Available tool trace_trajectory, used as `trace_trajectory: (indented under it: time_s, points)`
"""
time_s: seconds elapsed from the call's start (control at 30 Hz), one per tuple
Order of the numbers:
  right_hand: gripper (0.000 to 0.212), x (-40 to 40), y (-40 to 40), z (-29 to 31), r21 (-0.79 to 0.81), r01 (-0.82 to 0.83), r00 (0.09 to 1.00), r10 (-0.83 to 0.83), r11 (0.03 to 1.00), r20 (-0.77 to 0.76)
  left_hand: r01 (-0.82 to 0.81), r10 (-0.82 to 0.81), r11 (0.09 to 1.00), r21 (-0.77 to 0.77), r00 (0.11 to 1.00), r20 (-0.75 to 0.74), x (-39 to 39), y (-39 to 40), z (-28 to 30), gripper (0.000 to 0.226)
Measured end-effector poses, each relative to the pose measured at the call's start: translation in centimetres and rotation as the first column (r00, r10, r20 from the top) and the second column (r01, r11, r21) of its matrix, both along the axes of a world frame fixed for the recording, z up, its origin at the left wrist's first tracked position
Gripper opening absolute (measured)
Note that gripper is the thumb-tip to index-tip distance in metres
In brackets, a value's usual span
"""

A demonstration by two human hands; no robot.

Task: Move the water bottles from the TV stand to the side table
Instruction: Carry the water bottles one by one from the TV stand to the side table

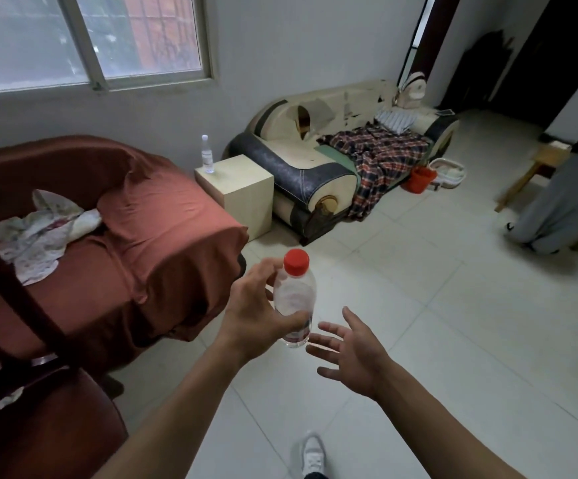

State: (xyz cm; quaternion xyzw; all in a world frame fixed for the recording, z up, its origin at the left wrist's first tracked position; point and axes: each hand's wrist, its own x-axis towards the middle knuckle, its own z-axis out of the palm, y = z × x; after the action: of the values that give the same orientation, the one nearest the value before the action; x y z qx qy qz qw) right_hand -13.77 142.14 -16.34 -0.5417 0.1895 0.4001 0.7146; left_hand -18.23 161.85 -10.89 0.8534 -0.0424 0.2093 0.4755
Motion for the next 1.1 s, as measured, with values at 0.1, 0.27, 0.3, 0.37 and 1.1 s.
trace_trajectory:
  time_s: [0.1, 0.27, 0.3, 0.37, 1.1]
  points:
    - [0.063, 2.7, 0.4, -0.3, 0.010, -0.016, 1.000, 0.016, 1.000, 0.006, 0.005, -0.005, 1.000, 0.017, 1.000, -0.004, 2.8, 0.5, 0.2, 0.062]
    - [0.063, 8.7, 0.4, -0.8, 0.037, -0.061, 0.998, 0.060, 0.997, 0.029, -0.011, 0.013, 0.997, 0.079, 1.000, -0.015, 8.3, 0.7, 0.9, 0.060]
    - [0.063, 10.3, 0.4, -0.7, 0.047, -0.078, 0.996, 0.076, 0.996, 0.036, -0.015, 0.017, 0.996, 0.085, 1.000, -0.017, 9.6, 0.8, 1.0, 0.060]
    - [0.063, 13.6, 0.2, -0.4, 0.057, -0.104, 0.994, 0.102, 0.993, 0.041, -0.032, 0.034, 0.995, 0.095, 0.999, -0.027, 12.5, 1.0, 1.4, 0.064]
    - [0.063, 43.4, 3.5, 1.1, -0.034, -0.190, 0.973, 0.193, 0.981, 0.125, -0.157, 0.159, 0.987, 0.035, 0.985, -0.061, 41.2, 3.3, 2.0, 0.068]
